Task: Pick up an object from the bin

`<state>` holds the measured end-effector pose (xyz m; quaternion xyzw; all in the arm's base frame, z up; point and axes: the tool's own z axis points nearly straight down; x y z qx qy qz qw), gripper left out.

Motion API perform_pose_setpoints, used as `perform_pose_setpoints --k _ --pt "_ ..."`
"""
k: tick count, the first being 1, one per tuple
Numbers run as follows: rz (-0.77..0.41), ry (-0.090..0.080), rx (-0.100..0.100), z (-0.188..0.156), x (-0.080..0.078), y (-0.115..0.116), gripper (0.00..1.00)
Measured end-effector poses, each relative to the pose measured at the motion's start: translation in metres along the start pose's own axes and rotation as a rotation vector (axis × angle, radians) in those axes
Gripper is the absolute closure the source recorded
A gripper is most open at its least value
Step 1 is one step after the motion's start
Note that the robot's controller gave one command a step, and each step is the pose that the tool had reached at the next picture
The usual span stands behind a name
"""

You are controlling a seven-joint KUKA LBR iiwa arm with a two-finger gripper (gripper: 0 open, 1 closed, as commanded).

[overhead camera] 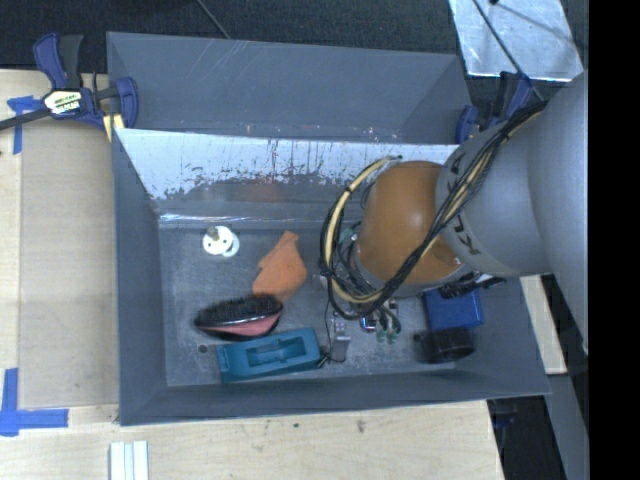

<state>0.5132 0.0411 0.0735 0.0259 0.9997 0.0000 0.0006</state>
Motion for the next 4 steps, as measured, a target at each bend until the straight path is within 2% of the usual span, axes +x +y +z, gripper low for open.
perform_pose_setpoints --k 1,2,3,4 --pt "0.039 -0.001 0.002 0.002 -0.009 0.002 0.00" --pt "-0.047 -0.002 0.004 0.003 -0.021 0.048 0.00" --pt "-0.141 -0.001 0.001 0.003 -0.070 0.080 0.00" --pt "-0.152 -0.003 -0.001 0.003 -0.061 0.169 1.00"
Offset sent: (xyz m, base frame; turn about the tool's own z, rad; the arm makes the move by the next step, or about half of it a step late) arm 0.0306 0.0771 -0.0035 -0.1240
